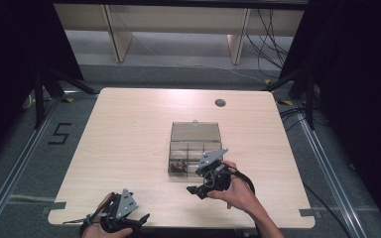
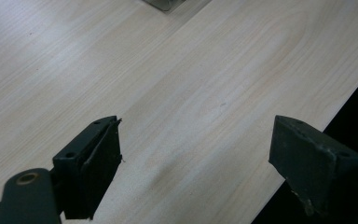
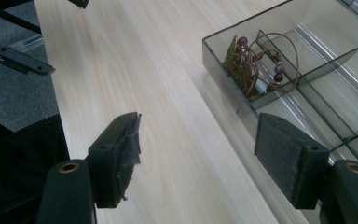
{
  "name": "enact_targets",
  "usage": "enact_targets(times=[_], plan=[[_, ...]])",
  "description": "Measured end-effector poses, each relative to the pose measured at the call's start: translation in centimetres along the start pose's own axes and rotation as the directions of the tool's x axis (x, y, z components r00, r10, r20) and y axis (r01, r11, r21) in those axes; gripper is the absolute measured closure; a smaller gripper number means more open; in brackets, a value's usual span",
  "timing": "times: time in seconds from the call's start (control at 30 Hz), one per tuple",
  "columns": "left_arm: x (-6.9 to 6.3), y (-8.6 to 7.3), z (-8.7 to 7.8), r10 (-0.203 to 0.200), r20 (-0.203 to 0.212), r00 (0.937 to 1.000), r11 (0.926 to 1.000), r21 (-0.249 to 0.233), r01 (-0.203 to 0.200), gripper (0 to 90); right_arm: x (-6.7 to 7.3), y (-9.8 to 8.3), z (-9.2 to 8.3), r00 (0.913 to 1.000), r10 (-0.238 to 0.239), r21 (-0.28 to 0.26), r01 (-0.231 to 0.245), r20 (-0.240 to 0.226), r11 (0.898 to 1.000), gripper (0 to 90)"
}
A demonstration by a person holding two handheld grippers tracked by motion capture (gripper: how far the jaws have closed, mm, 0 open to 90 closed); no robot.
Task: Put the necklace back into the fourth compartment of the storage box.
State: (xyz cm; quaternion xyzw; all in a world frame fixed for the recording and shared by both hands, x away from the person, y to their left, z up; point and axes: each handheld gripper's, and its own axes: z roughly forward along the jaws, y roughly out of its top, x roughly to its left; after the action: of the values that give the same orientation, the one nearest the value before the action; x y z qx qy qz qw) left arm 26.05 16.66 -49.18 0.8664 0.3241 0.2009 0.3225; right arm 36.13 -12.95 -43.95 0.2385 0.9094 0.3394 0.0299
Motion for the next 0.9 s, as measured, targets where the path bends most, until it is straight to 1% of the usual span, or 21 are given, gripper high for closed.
enact_targets(times=[0.03, 0.07, 0.1, 0.17, 0.2, 0.27, 0.33, 0.4, 0.43, 0.5, 0.53, 0.57, 0.63, 0.67, 0.7, 0.73, 0.77, 0.8, 0.83, 0.87, 0.9], plan=[[0.1, 0.0, -0.1, 0.013, -0.001, 0.9999, 0.9999, -0.001, -0.013, 16.1, 0.0, -0.1, 0.2, 1.0000, 0.002, -0.013, -0.002, -0.002, 1.000, 32.0], [0.0, 0.0, -0.1, -0.005, -0.001, 1.0000, 1.0000, -0.007, 0.005, 16.1, 0.0, -0.1, 0.1, 1.0000, -0.001, -0.016, 0.001, 0.002, 1.000, 31.9], [0.0, 0.1, -0.1, -0.001, -0.002, 1.0000, 1.0000, -0.006, 0.001, 16.1, 0.0, -0.2, 0.1, 0.9999, -0.007, -0.017, 0.008, 0.008, 1.000, 31.9], [0.0, 0.1, 0.0, 0.004, 0.001, 1.0000, 1.0000, -0.009, -0.004, 16.1, 0.0, -0.2, 0.0, 0.9999, -0.004, -0.010, 0.004, -0.012, 1.000, 31.9], [0.0, 0.0, 0.0, 0.012, -0.001, 0.9999, 0.9999, -0.002, -0.012, 16.1, 0.1, -0.3, -0.2, 1.0000, 0.001, -0.011, -0.001, 0.005, 1.000, 31.9], [0.0, 0.0, 0.2, 0.001, 0.002, 1.0000, 1.0000, -0.001, -0.001, 16.1, 0.1, -0.4, -0.2, 1.0000, -0.008, -0.026, 0.008, 0.000, 1.000, 31.9], [0.0, 0.0, 0.2, -0.001, 0.001, 1.0000, 1.0000, -0.001, 0.001, 16.1, 0.0, -0.4, -0.3, 1.0000, -0.002, -0.012, 0.002, -0.005, 1.000, 31.9], [0.0, 0.0, 0.2, 0.002, 0.000, 1.0000, 1.0000, -0.001, -0.002, 16.1, 0.1, -0.6, -0.5, 0.9999, -0.003, -0.018, 0.003, 0.010, 1.000, 31.9], [0.0, 0.0, 0.1, -0.002, 0.002, 1.0000, 1.0000, -0.005, 0.002, 16.1, 0.0, -0.7, -0.5, 1.0000, -0.003, -0.018, 0.002, -0.004, 1.000, 32.0], [0.0, 0.0, 0.0, 0.006, -0.001, 1.0000, 1.0000, -0.004, -0.006, 16.1, 0.1, -0.8, -0.6, 0.9999, -0.002, -0.020, 0.002, 0.012, 1.000, 32.0], [0.1, 0.1, -0.1, 0.020, 0.003, 0.9998, 0.9998, -0.004, -0.020, 16.1, 0.1, -0.9, -0.7, 1.0000, -0.003, -0.025, 0.003, 0.008, 1.000, 32.0], [0.1, 0.0, -0.1, 0.012, 0.003, 0.9999, 0.9999, -0.005, -0.012, 16.1, 0.2, -1.0, -0.7, 0.9999, 0.013, -0.022, -0.012, 0.008, 1.000, 32.0], [0.1, 0.0, 0.0, 0.009, 0.002, 1.0000, 0.9999, -0.011, -0.009, 16.1, 0.1, -1.0, -0.8, 1.0000, 0.001, -0.035, -0.002, -0.010, 0.999, 31.9], [0.0, 0.0, 0.0, 0.008, -0.001, 1.0000, 0.9999, -0.010, -0.008, 16.1, 0.2, -1.1, -0.9, 0.9999, 0.015, -0.040, -0.015, -0.002, 0.999, 31.9], [0.0, 0.1, 0.0, 0.009, -0.002, 1.0000, 1.0000, -0.001, -0.009, 16.1, 0.1, -1.2, -1.1, 1.0000, -0.004, -0.039, 0.004, -0.005, 0.999, 31.9], [-0.1, 0.0, 0.0, 0.002, 0.000, 1.0000, 1.0000, -0.003, -0.002, 16.1, 0.1, -1.2, -1.0, 1.0000, 0.004, -0.046, -0.004, -0.005, 0.999, 31.9], [-0.1, 0.0, 0.0, 0.004, 0.001, 1.0000, 1.0000, -0.003, -0.004, 16.1, 0.0, -1.3, -1.2, 1.0000, -0.003, -0.040, 0.003, 0.003, 0.999, 32.0], [-0.1, 0.1, 0.0, 0.005, 0.000, 1.0000, 1.0000, -0.002, -0.005, 16.1, 0.1, -1.3, -1.2, 0.9999, 0.012, -0.035, -0.012, 0.000, 0.999, 32.0], [0.0, 0.1, 0.0, 0.013, -0.001, 0.9999, 0.9999, -0.002, -0.013, 16.1, 0.1, -1.4, -1.3, 0.9999, 0.013, -0.040, -0.013, 0.004, 0.999, 31.9], [-0.1, 0.0, 0.0, 0.000, 0.003, 1.0000, 1.0000, -0.002, 0.000, 16.1, 0.1, -1.5, -1.2, 0.9998, 0.017, -0.040, -0.017, 0.004, 0.999, 31.9], [-0.1, 0.0, 0.0, -0.002, 0.005, 1.0000, 1.0000, -0.002, 0.002, 16.1, 0.0, -1.5, -1.2, 1.0000, 0.002, -0.038, -0.002, 0.001, 0.999, 31.9]])
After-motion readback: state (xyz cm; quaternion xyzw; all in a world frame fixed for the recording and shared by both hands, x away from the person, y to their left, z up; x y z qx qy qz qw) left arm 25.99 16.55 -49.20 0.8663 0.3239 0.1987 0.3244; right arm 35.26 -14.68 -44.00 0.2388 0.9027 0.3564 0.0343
